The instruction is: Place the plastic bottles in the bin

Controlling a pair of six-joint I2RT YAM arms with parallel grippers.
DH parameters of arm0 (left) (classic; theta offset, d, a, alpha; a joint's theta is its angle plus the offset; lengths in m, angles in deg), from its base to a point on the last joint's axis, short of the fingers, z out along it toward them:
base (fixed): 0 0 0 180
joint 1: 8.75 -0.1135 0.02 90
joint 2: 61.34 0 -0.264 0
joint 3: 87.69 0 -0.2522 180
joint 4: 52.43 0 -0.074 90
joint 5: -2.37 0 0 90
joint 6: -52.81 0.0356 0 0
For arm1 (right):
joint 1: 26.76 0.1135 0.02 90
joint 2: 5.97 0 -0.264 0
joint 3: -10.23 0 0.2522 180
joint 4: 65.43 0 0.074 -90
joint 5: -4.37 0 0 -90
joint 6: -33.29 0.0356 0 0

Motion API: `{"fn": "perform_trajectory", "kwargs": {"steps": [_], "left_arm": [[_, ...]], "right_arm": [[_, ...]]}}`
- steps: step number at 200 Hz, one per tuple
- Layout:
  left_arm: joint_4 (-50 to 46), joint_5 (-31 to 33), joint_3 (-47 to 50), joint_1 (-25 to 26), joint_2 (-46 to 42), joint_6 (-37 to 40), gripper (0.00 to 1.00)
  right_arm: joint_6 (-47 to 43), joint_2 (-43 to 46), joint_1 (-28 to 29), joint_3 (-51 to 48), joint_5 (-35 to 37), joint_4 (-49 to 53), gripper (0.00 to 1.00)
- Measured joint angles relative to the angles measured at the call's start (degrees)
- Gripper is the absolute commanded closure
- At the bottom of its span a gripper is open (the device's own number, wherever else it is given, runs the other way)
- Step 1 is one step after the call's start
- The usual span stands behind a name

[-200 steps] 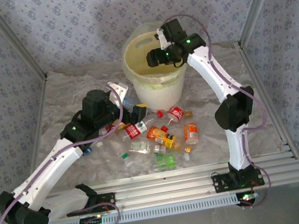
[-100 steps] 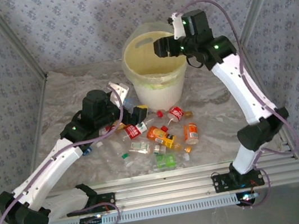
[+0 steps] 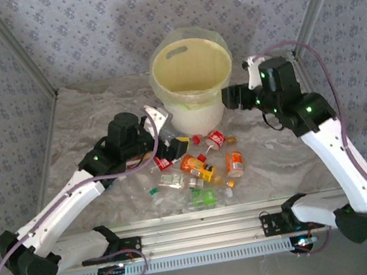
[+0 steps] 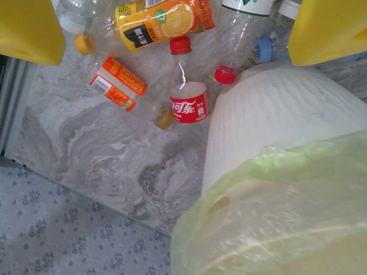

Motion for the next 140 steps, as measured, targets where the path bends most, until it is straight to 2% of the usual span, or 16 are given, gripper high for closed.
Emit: {"fn": "perform_trajectory", "kwargs": {"steps": [52, 94, 140], "left_arm": [[-2.9, -0.4, -1.4, 2.9, 3.0, 1.5, 0.0], [-3.6, -0.6, -2.4, 3.9, 4.6, 1.7, 0.0], [-4.8, -0.6, -2.6, 4.5, 6.4, 1.7, 0.0]], "right_arm": [[5.6, 7.0, 0.0, -18.1, 1.4, 3.0, 0.25], [10.3, 6.7, 0.0, -29.8, 0.0, 2.1, 0.25], [13.9, 1.5, 0.2, -36.3, -2.5, -4.7, 0.2]]}}
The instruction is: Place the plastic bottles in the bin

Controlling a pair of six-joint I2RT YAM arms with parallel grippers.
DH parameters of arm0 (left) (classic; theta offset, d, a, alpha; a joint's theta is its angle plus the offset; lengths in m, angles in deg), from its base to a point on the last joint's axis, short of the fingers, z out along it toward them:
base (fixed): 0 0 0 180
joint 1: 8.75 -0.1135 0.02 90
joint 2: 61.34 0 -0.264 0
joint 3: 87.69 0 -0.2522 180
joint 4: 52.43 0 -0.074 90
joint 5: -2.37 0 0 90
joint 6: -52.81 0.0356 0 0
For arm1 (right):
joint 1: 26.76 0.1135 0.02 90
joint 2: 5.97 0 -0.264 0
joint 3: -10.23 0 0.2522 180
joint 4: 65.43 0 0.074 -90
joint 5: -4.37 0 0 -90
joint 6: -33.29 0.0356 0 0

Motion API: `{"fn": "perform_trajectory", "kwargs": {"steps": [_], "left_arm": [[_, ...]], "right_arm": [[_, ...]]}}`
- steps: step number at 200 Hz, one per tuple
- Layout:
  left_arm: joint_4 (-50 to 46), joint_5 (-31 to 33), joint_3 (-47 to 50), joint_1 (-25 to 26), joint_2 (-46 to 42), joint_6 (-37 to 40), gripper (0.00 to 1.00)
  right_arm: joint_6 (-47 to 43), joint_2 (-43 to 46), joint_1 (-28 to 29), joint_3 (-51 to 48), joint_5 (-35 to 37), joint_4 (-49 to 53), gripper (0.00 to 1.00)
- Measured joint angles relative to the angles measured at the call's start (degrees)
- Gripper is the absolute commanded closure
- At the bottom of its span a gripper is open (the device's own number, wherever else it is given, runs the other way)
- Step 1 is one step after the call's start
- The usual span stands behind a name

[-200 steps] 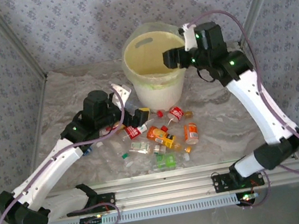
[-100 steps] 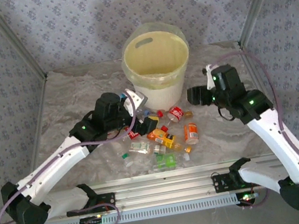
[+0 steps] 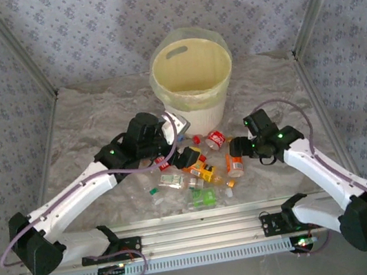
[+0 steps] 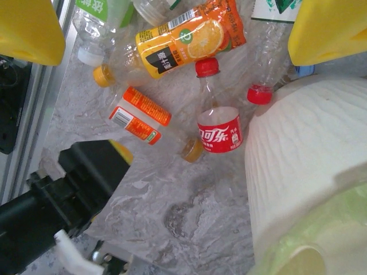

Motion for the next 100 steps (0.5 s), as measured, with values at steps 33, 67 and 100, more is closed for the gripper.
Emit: {"fn": "perform_trajectory", "kwargs": {"steps": [33, 67, 100], "left_arm": [[-0.5, 0.0, -0.2, 0.1, 0.8, 0.0, 0.0], [-0.7, 0.0, -0.3, 0.2, 1.3, 0.0, 0.0], [-0.7, 0.0, -0.3, 0.2, 1.4, 0.0, 0.0]], "right_arm": [[1.7, -4.1, 0.5, -2.9, -1.7, -5.5, 0.18], [2.6, -7.7, 1.3, -4.2, -2.7, -10.0, 0.17], [2.8, -10.6, 1.8, -5.7, -2.8, -13.2, 0.18]]}}
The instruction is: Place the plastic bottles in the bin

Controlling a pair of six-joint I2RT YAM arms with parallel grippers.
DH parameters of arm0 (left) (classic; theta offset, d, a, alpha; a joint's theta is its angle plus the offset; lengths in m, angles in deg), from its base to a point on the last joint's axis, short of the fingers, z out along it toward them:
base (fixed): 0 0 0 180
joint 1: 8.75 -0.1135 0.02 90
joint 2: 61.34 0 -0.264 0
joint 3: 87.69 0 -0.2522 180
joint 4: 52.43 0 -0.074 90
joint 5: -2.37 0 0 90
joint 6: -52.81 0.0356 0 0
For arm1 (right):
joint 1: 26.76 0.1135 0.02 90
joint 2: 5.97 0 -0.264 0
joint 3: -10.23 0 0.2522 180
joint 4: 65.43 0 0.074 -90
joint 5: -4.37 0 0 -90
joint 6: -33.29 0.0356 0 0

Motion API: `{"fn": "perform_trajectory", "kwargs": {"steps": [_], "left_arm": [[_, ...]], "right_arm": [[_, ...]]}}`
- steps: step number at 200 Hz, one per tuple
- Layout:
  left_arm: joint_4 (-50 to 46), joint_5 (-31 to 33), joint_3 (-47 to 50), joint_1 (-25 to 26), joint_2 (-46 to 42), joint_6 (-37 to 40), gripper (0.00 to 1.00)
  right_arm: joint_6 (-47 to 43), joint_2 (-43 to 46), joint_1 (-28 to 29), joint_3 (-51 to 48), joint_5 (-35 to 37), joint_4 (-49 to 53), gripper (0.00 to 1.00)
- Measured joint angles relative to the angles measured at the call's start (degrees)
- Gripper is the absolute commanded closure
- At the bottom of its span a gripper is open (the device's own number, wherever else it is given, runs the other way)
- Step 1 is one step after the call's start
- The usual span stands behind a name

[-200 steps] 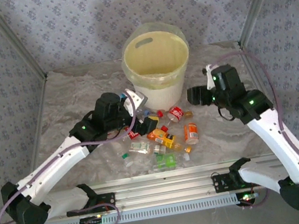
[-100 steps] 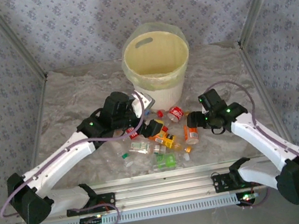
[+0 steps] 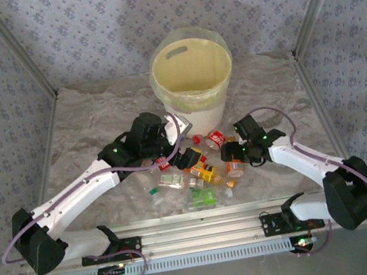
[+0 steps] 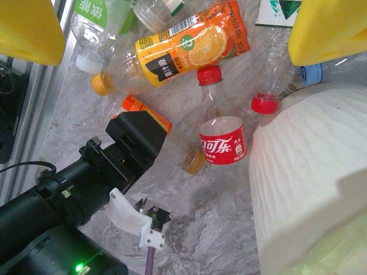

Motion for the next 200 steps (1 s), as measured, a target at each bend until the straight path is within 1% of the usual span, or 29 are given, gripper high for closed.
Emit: {"fn": "perform_trajectory", "kwargs": {"steps": [34, 77, 120, 140, 168, 200], "left_arm": [[0.0, 0.0, 0.0, 0.0, 0.0, 0.0, 0.0], [0.0, 0.0, 0.0, 0.0, 0.0, 0.0, 0.01], [0.0, 0.0, -0.1, 0.0, 0.0, 0.0, 0.0], [0.0, 0.0, -0.1, 0.0, 0.0, 0.0, 0.0], [0.0, -0.2, 0.0, 0.0, -0.5, 0.0, 0.0], [1.7, -2.2, 0.3, 0.0, -3.5, 0.0, 0.01]], "right_arm": [[0.5, -1.6, 0.3, -1.0, 0.1, -1.7, 0.23], [0.8, -3.7, 0.3, -1.2, 0.3, -3.7, 0.33], [0.9, -3.2, 0.4, -1.3, 1.7, -3.9, 0.41], [0.9, -0.4, 0.3, -1.3, 3.0, -3.0, 0.43], [0.9, 6.7, 0.2, -1.3, 4.8, -0.2, 0.44], [0.4, 14.4, -0.2, 1.3, 7.0, 4.8, 0.46]]}}
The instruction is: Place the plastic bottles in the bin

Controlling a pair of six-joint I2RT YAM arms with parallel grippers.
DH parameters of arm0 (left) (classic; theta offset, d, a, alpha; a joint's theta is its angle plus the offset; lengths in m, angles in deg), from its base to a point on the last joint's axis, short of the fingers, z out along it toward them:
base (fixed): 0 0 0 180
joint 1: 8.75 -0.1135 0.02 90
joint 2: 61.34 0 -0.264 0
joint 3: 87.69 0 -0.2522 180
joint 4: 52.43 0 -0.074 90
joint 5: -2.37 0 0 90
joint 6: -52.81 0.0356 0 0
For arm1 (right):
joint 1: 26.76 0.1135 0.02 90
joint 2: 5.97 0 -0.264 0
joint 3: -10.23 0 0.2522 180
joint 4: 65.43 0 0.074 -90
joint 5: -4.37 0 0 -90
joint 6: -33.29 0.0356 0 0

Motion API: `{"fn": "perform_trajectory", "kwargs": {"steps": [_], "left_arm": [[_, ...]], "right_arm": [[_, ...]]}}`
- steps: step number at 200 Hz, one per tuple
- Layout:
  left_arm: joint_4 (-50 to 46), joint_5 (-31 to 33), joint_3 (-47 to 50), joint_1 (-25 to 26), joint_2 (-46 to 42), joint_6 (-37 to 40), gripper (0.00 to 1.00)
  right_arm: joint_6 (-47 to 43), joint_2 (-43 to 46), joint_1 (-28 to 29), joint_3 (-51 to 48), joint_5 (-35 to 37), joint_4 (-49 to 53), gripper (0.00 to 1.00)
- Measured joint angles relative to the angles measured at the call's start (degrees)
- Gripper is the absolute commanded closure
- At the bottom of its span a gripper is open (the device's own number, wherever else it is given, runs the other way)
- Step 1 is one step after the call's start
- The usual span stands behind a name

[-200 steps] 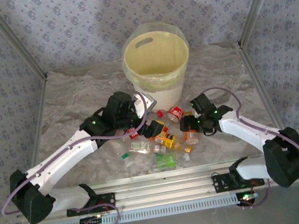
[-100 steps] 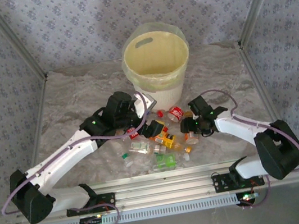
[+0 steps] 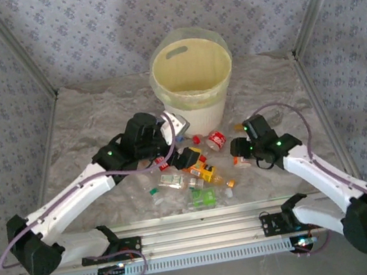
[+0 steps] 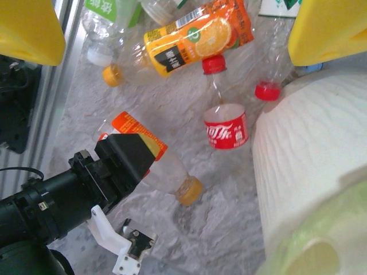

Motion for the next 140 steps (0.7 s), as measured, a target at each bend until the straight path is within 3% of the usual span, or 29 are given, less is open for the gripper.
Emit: {"fn": "perform_trajectory", "kwargs": {"steps": [68, 140], "left_arm": [[7.5, -8.3, 3.2, -3.3, -5.9, -2.8, 0.0], [19.4, -10.0, 10.8, -6.7, -13.7, -6.5, 0.0]], "right_arm": [[-5.2, 5.0, 0.0, 16.6, 3.4, 4.7, 0.46], [-12.5, -4.8, 1.0, 38.5, 4.2, 4.1, 0.46]]}}
